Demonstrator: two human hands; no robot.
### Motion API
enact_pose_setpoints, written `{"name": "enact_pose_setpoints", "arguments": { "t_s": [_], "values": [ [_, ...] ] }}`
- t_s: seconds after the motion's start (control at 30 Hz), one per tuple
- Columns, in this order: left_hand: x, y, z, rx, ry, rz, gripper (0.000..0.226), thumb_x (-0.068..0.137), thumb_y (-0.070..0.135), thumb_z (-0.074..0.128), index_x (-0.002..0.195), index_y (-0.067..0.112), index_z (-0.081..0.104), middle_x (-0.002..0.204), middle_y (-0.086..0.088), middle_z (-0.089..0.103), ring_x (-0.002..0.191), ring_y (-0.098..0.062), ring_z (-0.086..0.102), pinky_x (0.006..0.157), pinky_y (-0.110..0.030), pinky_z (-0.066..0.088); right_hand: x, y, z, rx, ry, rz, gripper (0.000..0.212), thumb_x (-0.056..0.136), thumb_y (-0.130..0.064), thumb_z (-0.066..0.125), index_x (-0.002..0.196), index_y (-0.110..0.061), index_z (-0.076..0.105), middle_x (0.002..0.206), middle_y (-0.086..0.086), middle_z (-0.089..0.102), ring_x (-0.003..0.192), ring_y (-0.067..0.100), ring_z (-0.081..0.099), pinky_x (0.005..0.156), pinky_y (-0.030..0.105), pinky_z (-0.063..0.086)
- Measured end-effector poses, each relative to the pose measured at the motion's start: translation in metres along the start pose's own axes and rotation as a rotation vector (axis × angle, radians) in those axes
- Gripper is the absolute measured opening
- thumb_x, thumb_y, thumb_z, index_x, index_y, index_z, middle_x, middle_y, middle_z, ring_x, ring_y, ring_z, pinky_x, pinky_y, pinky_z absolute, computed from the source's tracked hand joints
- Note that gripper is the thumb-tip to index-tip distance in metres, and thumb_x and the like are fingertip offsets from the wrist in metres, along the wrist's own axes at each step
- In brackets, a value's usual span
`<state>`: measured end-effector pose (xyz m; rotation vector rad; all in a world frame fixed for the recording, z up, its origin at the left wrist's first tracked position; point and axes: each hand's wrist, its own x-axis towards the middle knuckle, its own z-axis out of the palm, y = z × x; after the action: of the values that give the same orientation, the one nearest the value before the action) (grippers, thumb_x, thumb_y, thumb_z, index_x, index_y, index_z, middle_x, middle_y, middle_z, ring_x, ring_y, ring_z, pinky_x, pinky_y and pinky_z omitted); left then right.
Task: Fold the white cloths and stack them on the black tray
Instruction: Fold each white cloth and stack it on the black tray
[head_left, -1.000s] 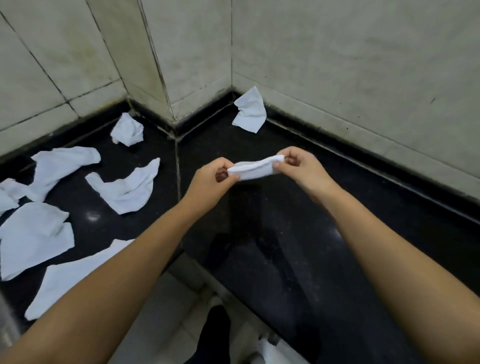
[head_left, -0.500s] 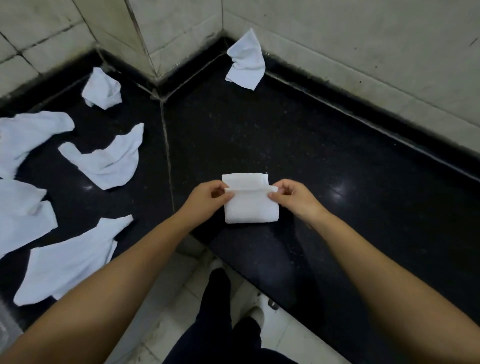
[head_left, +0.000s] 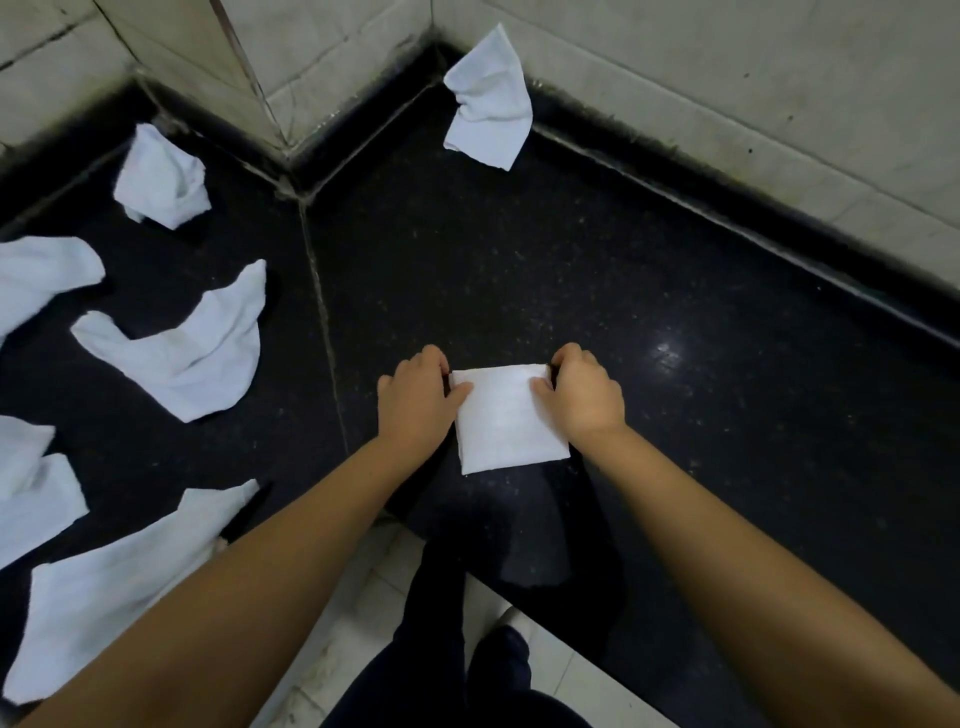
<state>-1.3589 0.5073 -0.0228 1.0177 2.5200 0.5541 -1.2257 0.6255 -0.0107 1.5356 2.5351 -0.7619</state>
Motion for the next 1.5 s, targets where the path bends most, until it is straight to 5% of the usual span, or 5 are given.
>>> {"name": "enact_pose_setpoints", "arguments": {
  "t_s": [0.3,0.5,0.8,1.17,1.5],
  "values": [
    [-0.032,0.018,0.014,0.202,-0.069,-0.107,0.032,0.093,0.033,0.047,0.116,0.011,0.054,0.125,-0.009,0.043,0.116,-0.026,0.041,0.097,-0.041,0.035,-0.026,-0.016,0.006,-0.157,-0.112,0.017,0.030,0.092,-0.018,0.044,0.120,-0.009,0.054,0.120,0.010,0.057,0.111,0.028,0.053,0.093,0.037,0.039],
    [-0.055,0.040,-0.018,-0.517,-0.060,-0.080,0.011,0.090,0.016,0.056,0.088,0.010,0.047,0.074,0.003,0.051,0.072,-0.016,0.050,0.055,-0.020,0.037,-0.055,0.012,-0.044,0.636,-0.132,0.074,0.015,0.087,-0.011,0.057,0.102,-0.011,0.054,0.095,0.004,0.059,0.083,0.018,0.057,0.064,0.026,0.047],
    [-0.118,0.115,-0.018,-1.154,-0.401,-0.287,0.045,0.089,0.000,0.055,0.133,0.002,0.046,0.125,-0.014,0.059,0.107,-0.024,0.060,0.089,-0.039,0.051,-0.157,0.090,-0.098,1.209,-0.044,0.053,0.018,0.091,-0.005,0.053,0.108,-0.004,0.060,0.101,0.008,0.066,0.087,0.019,0.064,0.072,0.030,0.054],
    [-0.240,0.221,0.063,-0.920,-1.011,-0.034,0.013,0.092,0.004,0.052,0.092,0.012,0.061,0.096,-0.005,0.067,0.088,-0.017,0.064,0.076,-0.035,0.053,-0.346,0.225,-0.078,1.424,0.487,0.386,0.014,0.092,-0.009,0.055,0.104,-0.007,0.063,0.106,0.012,0.067,0.094,0.025,0.065,0.085,0.042,0.052],
    [-0.418,0.304,0.153,-0.656,-1.335,0.174,0.015,0.092,0.003,0.050,0.086,0.012,0.061,0.091,-0.005,0.066,0.082,-0.018,0.062,0.079,-0.034,0.052,-0.534,0.340,-0.044,1.524,0.896,0.674,0.014,0.092,-0.010,0.054,0.090,-0.019,0.065,0.087,-0.001,0.069,0.078,0.014,0.064,0.072,0.027,0.050]
  ]
}}
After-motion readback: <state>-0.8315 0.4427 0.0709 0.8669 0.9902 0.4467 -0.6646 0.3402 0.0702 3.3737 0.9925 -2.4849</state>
